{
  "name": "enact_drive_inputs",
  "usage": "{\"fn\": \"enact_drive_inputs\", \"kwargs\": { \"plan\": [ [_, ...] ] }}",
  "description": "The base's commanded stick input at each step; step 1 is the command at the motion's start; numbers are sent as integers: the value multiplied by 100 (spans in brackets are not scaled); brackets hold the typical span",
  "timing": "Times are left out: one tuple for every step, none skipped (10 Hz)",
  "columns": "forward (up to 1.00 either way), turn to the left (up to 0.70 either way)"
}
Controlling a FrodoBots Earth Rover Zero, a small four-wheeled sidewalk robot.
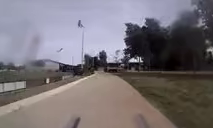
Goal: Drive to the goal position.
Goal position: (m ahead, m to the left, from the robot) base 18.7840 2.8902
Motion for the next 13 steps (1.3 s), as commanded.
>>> {"fn": "enact_drive_inputs", "kwargs": {
  "plan": [
    [100,0],
    [100,0],
    [100,0],
    [100,0],
    [100,0],
    [100,0],
    [100,0],
    [100,0],
    [100,0],
    [100,0],
    [100,0],
    [100,0],
    [100,0]
  ]
}}
